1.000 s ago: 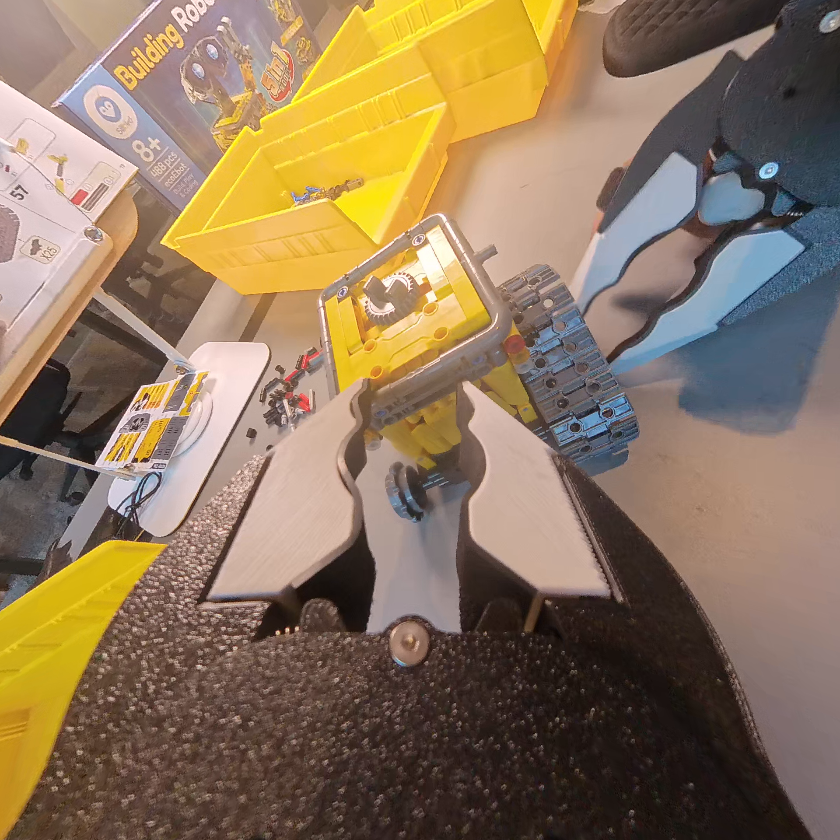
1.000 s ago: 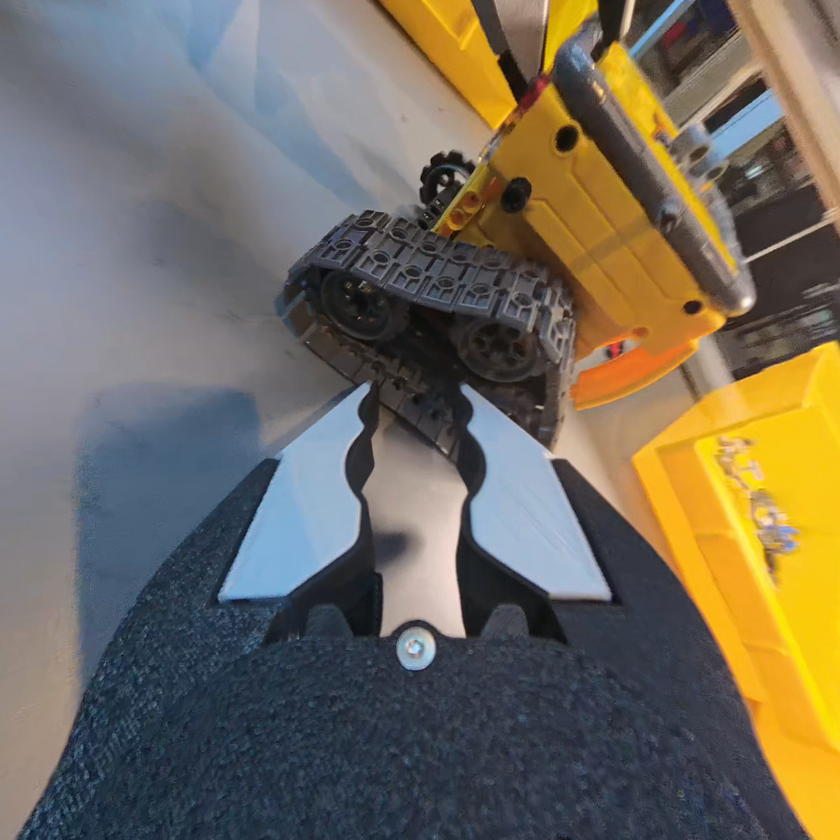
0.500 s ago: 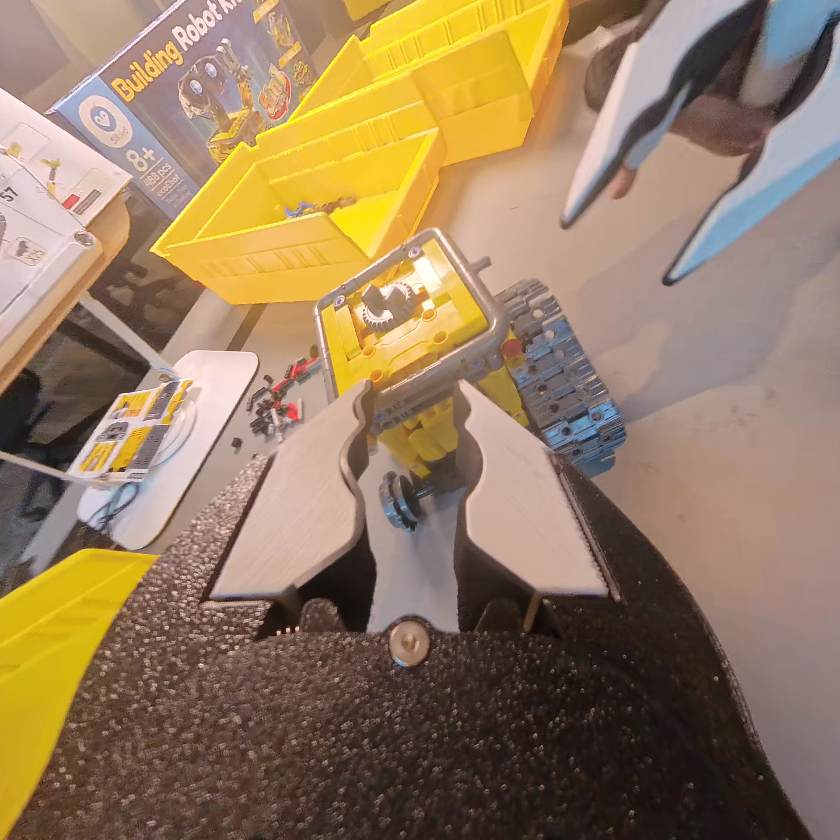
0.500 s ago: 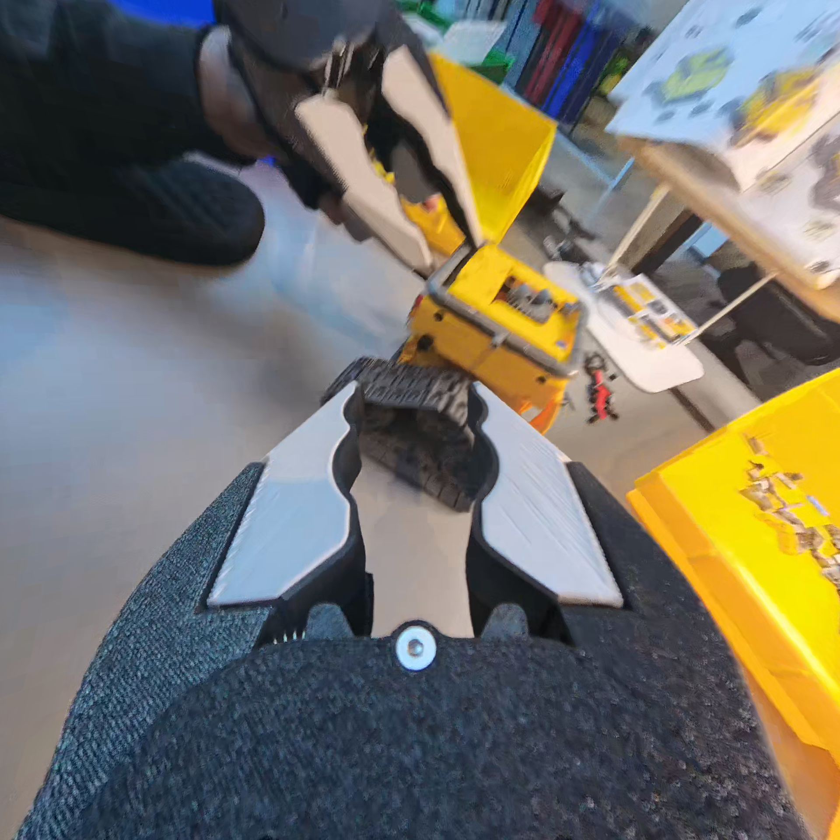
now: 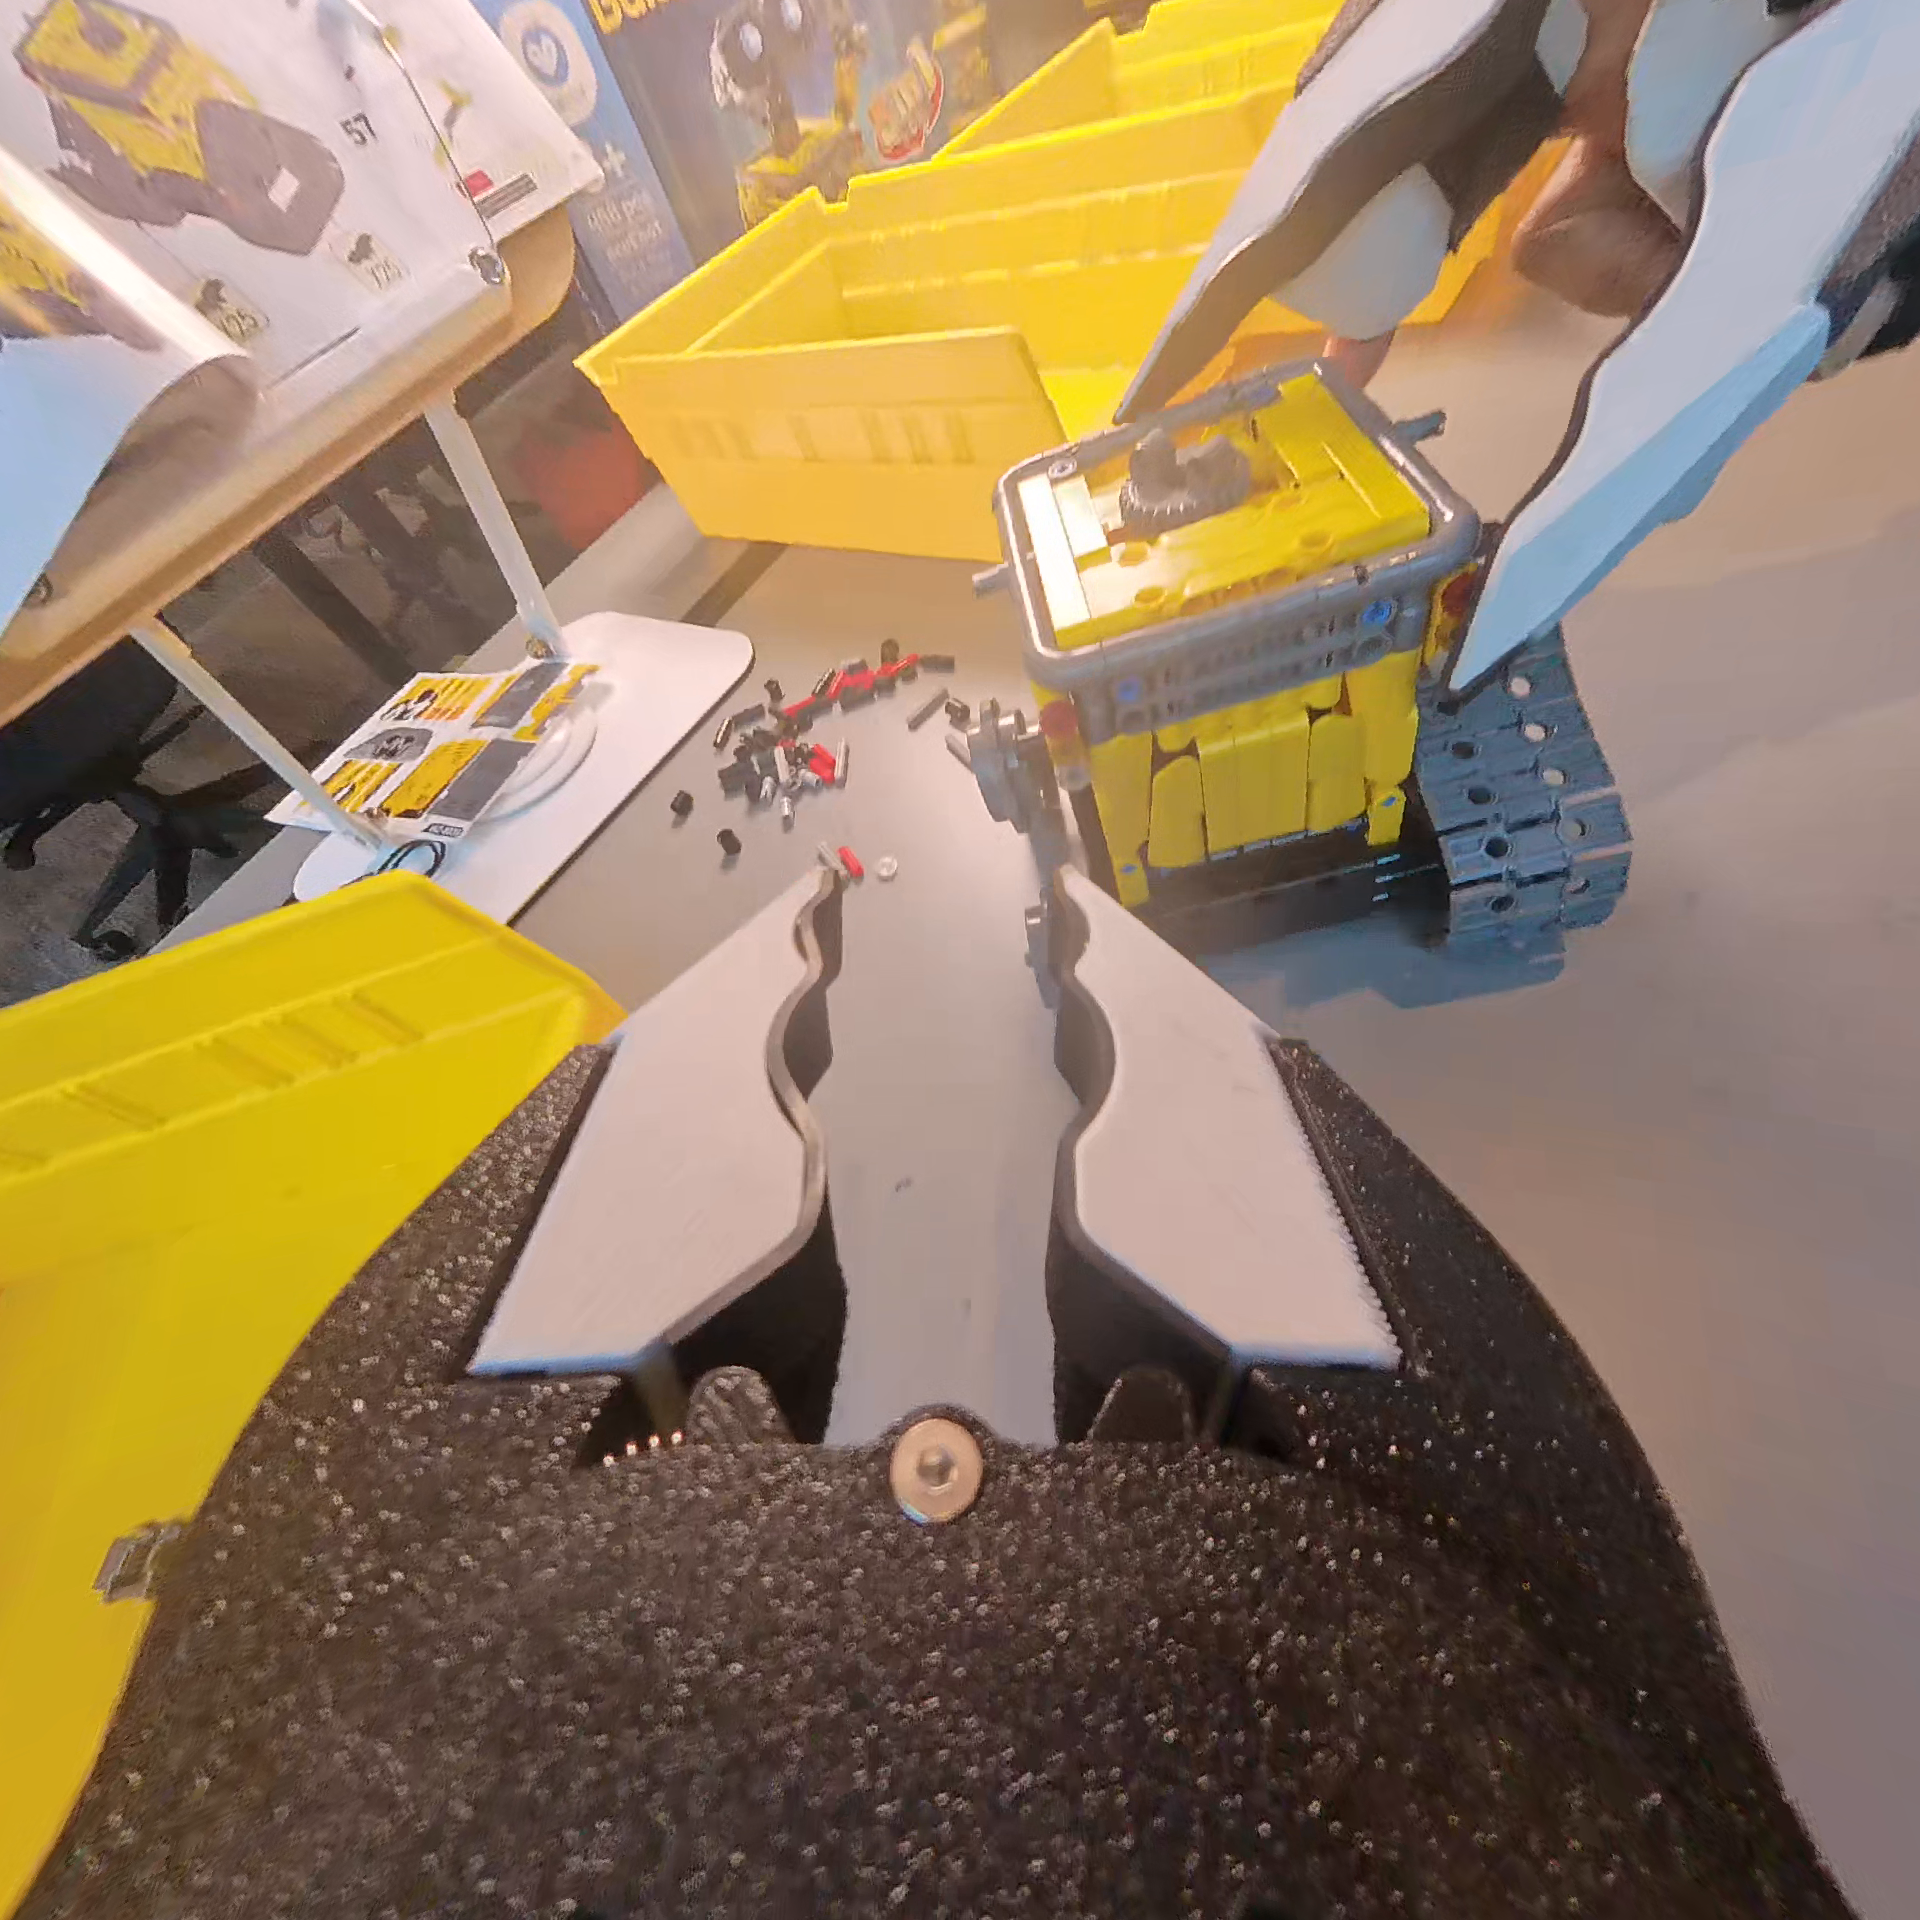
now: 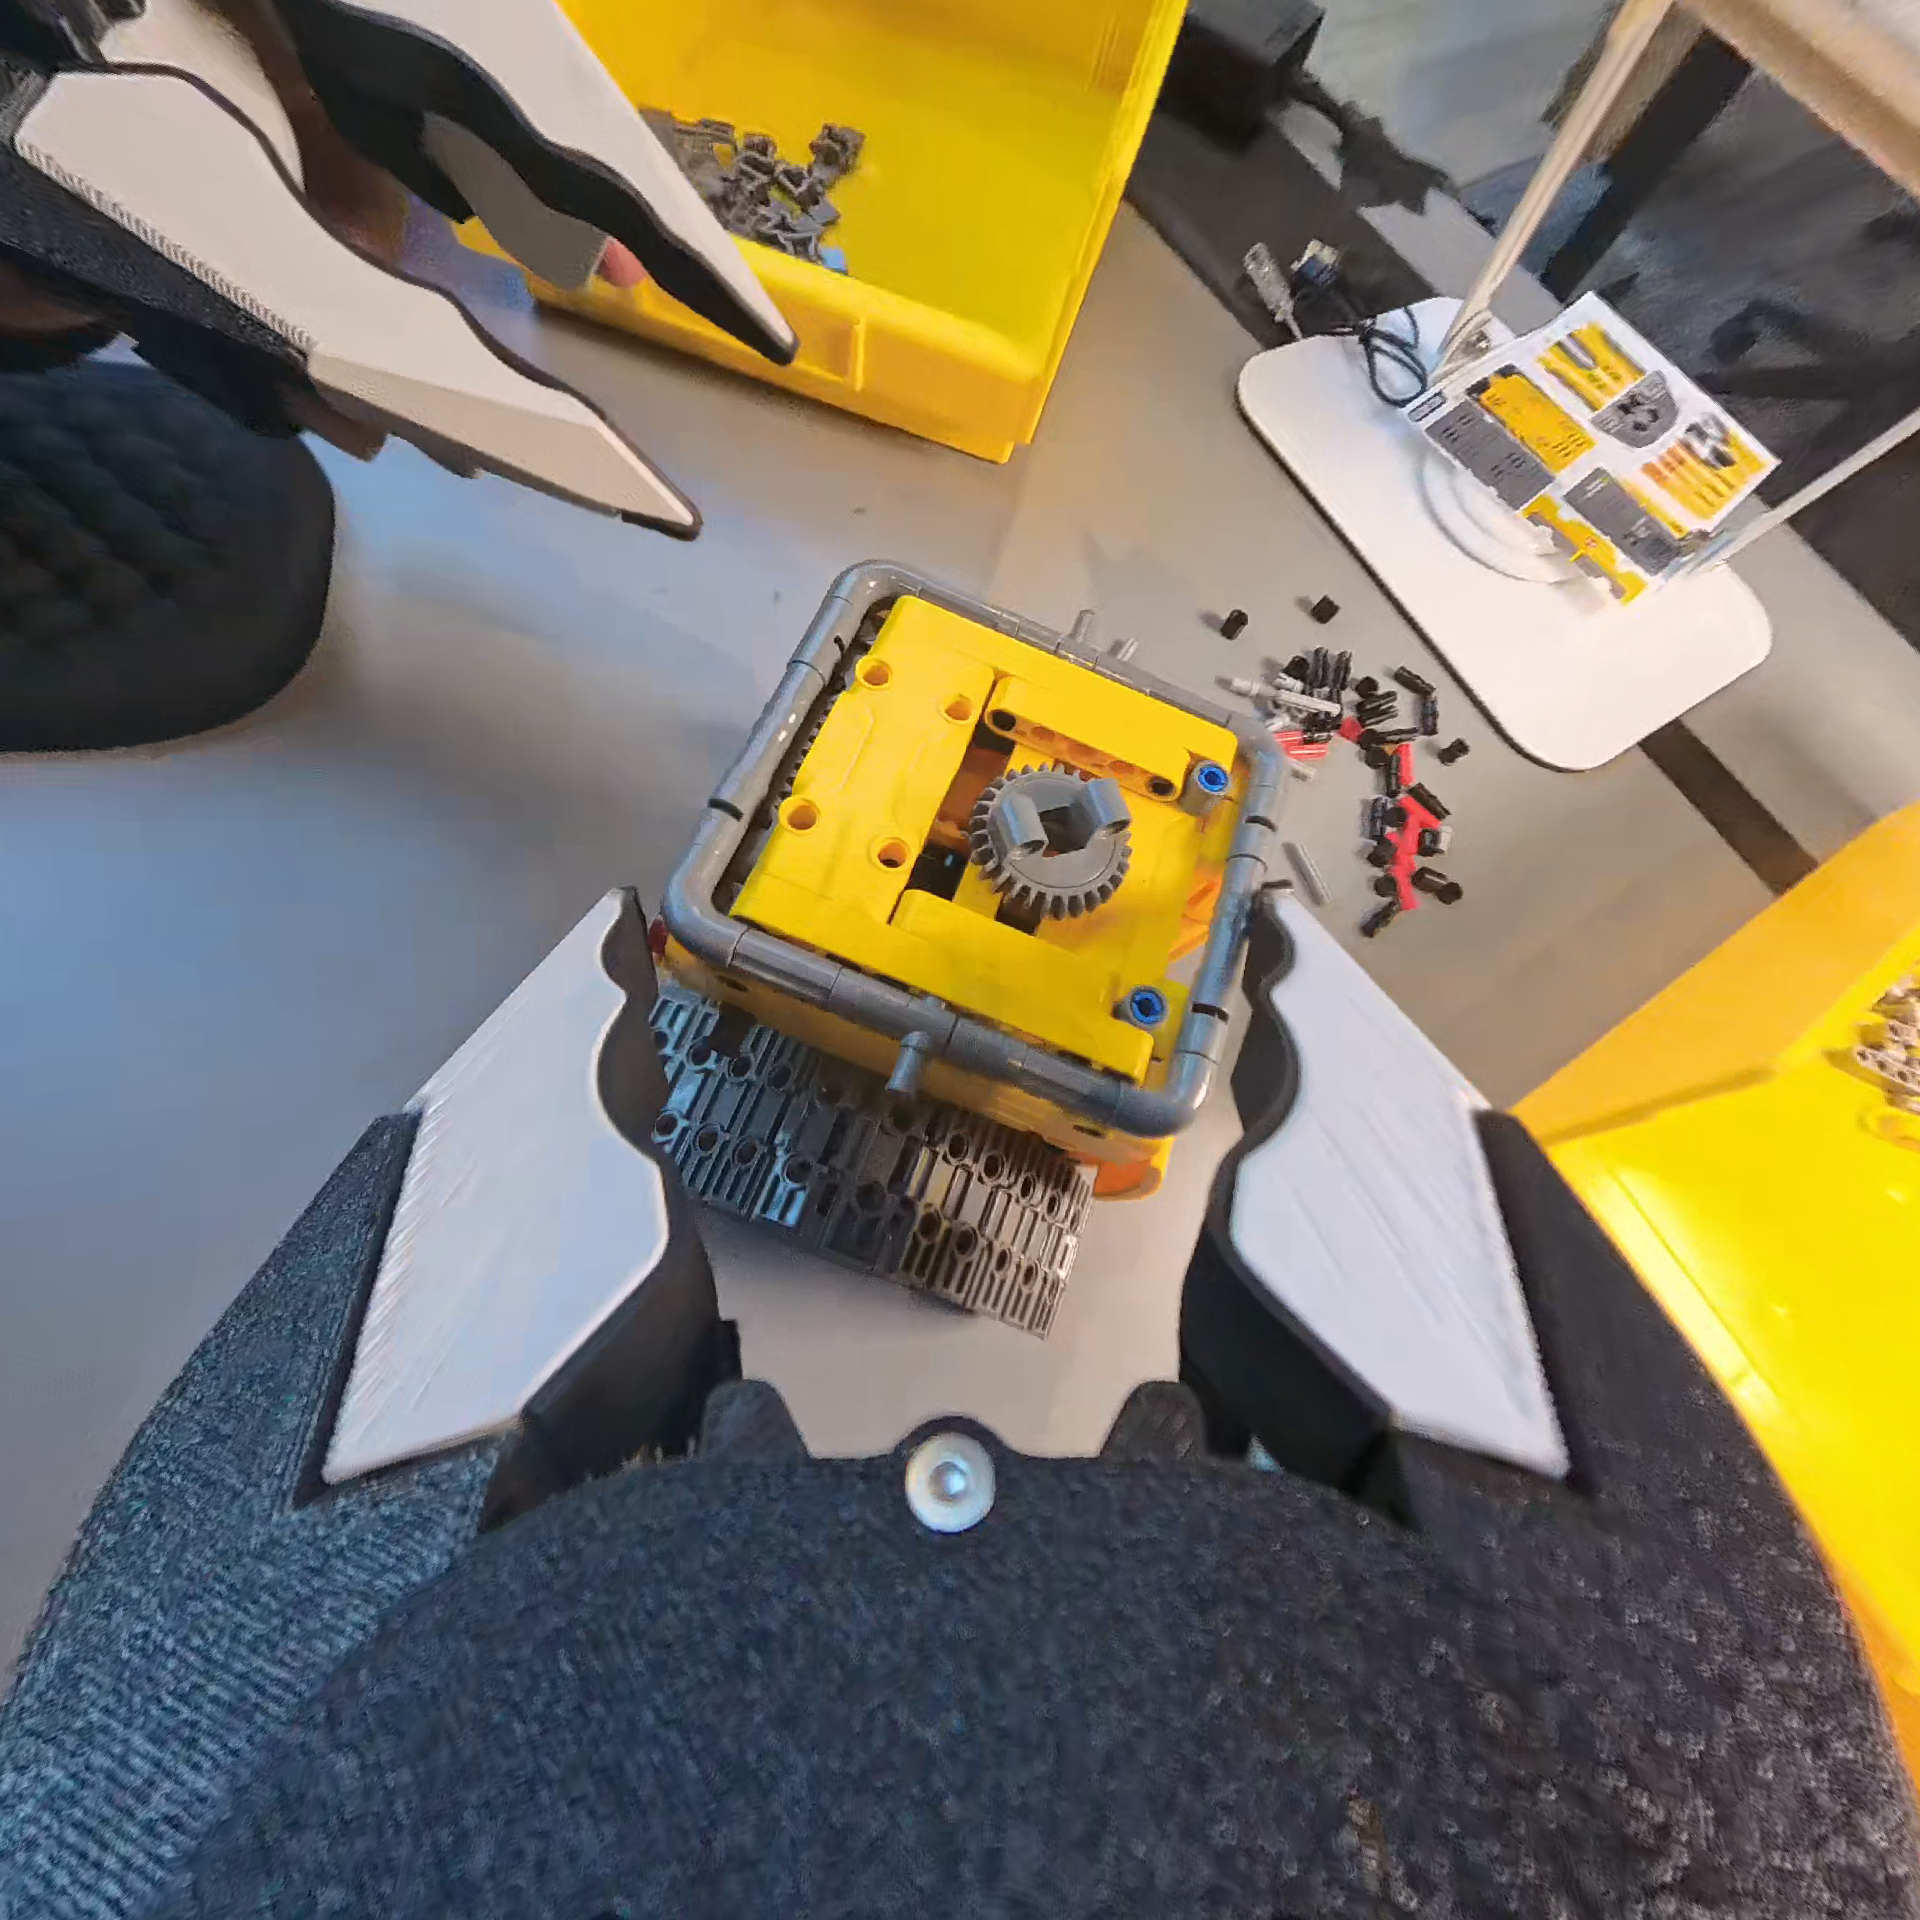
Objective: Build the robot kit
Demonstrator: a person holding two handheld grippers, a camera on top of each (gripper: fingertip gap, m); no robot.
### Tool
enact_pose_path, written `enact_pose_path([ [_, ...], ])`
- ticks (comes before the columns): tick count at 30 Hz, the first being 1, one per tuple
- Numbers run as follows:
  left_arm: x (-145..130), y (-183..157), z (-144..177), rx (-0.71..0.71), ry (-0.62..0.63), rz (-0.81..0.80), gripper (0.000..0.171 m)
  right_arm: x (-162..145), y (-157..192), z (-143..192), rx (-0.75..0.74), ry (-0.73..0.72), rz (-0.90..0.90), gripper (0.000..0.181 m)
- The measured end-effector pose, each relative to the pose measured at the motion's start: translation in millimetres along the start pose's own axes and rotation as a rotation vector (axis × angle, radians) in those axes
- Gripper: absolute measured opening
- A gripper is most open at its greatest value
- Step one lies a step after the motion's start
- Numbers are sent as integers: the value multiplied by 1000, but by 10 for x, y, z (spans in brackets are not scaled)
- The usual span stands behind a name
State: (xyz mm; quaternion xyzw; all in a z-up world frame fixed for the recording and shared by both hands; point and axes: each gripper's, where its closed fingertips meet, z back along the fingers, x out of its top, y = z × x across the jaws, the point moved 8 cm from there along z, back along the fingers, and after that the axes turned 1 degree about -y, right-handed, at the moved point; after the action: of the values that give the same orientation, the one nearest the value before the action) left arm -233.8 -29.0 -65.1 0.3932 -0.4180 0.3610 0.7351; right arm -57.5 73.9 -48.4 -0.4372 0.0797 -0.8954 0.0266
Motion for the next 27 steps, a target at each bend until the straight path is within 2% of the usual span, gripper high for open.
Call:
enact_pose_path([
  [6,-144,20,26,-17,30,16,37,-14,-326,42,113,110,59,112],
  [10,-140,-2,41,-26,29,10,37,-69,-665,55,138,178,128,112],
  [13,-158,-28,47,-35,37,2,37,-79,-752,62,207,195,208,112],
  [20,-224,-49,22,-57,67,10,37,31,-412,47,409,198,455,112],
  [27,-232,-76,10,-68,79,4,37,73,1,133,549,194,635,112],
])
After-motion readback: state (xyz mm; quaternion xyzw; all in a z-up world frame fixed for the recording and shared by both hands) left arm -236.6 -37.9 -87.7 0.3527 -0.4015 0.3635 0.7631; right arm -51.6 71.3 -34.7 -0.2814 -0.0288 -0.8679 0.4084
